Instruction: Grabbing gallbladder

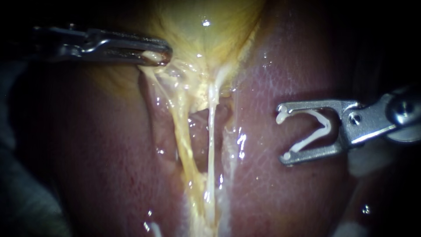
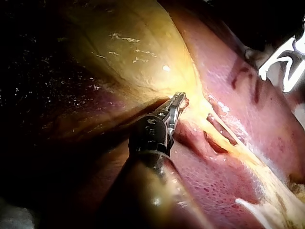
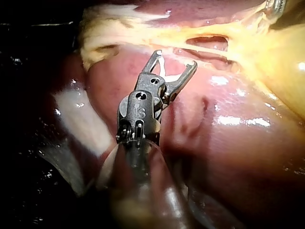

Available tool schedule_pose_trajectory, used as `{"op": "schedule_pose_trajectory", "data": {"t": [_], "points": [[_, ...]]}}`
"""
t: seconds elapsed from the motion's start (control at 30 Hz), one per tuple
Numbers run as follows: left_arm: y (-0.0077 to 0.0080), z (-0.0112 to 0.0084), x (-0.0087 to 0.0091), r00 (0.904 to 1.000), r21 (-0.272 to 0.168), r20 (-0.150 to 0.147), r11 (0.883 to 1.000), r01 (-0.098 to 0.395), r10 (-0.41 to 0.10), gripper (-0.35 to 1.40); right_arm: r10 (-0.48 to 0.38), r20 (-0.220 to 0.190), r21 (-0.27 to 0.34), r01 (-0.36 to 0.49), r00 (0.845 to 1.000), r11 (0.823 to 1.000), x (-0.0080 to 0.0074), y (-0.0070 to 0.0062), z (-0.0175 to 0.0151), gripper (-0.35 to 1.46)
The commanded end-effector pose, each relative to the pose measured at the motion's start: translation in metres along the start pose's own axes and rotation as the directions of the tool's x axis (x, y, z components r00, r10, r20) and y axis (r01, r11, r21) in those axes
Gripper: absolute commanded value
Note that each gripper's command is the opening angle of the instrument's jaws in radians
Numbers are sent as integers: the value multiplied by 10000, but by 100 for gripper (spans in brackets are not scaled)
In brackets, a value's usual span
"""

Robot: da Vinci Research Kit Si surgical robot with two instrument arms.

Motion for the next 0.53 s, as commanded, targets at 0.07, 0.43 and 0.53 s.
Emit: {"op": "schedule_pose_trajectory", "data": {"t": [0.07, 0.43, 0.53], "points": [[1, -4, 4, 10000, -52, -63, 10000, 25, -25, -35, 0, -1, -1, 0, 10000, 10000, 0, 0, 0, 50], [3, -6, 7, 9999, -24, -133, 10000, 49, -49, -35, 1, -1, -2, -1, 10000, 10000, 1, 0, 0, 50], [3, -6, 7, 9999, -20, -134, 10000, 51, -52, -35, 3, 0, -5, -3, 10000, 10000, 1, 0, 1, 50]]}}
